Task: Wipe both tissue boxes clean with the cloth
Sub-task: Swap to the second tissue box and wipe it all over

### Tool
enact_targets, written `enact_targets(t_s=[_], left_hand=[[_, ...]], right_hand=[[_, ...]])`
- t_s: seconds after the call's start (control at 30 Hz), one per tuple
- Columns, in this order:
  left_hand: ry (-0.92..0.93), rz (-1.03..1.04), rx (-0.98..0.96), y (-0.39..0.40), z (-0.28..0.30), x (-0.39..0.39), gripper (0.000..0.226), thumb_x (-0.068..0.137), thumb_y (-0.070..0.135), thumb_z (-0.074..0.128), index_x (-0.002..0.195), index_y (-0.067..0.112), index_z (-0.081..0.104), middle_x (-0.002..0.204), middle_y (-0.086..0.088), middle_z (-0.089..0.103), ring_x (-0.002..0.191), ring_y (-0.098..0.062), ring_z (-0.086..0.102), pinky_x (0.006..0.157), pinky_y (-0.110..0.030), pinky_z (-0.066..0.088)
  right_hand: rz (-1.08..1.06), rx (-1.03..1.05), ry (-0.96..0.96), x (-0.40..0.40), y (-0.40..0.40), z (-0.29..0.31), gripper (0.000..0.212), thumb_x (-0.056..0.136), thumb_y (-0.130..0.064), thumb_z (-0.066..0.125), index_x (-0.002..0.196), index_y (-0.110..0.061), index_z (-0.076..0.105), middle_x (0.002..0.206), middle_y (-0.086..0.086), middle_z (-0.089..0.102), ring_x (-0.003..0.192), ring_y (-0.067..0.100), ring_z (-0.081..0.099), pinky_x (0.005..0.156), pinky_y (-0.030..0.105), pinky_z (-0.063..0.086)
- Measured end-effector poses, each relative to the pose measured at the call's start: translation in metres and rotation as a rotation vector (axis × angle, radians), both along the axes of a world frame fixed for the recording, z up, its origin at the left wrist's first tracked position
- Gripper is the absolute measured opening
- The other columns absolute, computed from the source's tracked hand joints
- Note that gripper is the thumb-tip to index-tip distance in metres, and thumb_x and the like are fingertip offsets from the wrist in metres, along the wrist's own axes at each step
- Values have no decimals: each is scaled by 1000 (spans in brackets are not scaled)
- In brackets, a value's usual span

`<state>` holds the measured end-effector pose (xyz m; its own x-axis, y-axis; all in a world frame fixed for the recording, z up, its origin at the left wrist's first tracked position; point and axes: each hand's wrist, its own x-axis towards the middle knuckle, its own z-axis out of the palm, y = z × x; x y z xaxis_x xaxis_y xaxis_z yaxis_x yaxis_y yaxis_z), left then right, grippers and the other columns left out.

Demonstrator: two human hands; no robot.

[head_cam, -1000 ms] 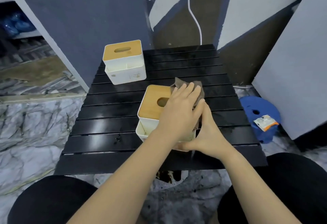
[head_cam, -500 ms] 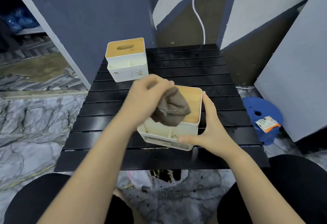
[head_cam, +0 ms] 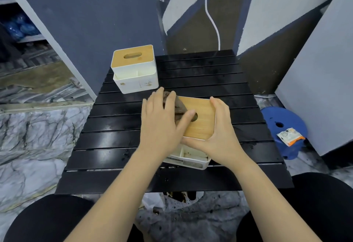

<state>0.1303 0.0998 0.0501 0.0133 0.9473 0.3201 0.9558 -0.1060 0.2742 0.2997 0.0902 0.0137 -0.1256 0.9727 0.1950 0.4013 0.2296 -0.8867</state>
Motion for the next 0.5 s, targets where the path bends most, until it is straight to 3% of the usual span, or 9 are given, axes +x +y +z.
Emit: enact_targets(t_s=[0.03,0.1,0.2,0.27,0.3,0.37,0.43,0.47,0.5], left_hand=[[-24,-10,-31,-6,-3,0,73,94,68,40,148,20,48,156,-13,37,144,-32,33,120,-52,27],[-136,-26,-34,-9,2,-8,56,97,52,55,146,24,54,151,-9,45,139,-30,38,114,-51,36],[-212,23,0,4,25,-16,23,102,28,55,114,25,75,117,-5,64,109,-29,58,87,-40,49],[-153,-4,27,10,38,3,25,100,26,49,94,28,73,102,-4,64,95,-30,60,76,-38,48],[-142,-57,19,11,37,17,24,98,30,47,95,30,71,104,-3,64,97,-30,60,79,-40,50],[-87,-165,-48,8,23,47,35,98,43,43,116,28,69,126,-7,62,120,-33,56,102,-48,47],[-74,-181,-71,5,4,57,50,101,47,44,142,22,58,153,-11,47,146,-35,36,123,-50,23],[-121,-187,-53,5,1,54,48,102,42,50,145,21,56,155,-11,46,147,-34,34,124,-49,19],[-168,-202,-20,7,0,49,44,101,35,56,142,21,59,150,-11,51,142,-34,40,122,-50,25]], right_hand=[[1,8,14,0,0,-1,134,56,-65,91,159,-26,15,157,-19,15,145,2,25,114,27,33],[4,23,22,0,1,-3,133,55,-61,93,158,-25,17,155,-16,18,144,3,27,115,26,33],[6,29,42,1,2,-7,133,51,-62,92,157,-27,20,154,-16,21,142,3,29,114,26,34],[-6,29,78,-1,1,-7,132,50,-62,91,156,-26,22,154,-15,22,143,2,30,114,24,34],[-10,31,108,-3,1,-7,130,50,-60,91,156,-25,23,154,-14,24,143,1,32,113,21,34],[-8,48,160,-5,1,-10,123,55,-49,92,154,-25,24,154,-11,26,141,-2,36,110,13,35],[-10,54,179,-5,1,-13,119,59,-38,93,154,-24,24,154,-11,27,141,-4,37,110,10,36],[-16,48,184,-4,1,-12,120,58,-39,93,155,-23,24,155,-12,27,143,-3,37,112,14,36],[-21,40,189,-4,1,-11,123,56,-42,92,156,-22,23,156,-13,28,144,-1,36,114,19,37]])
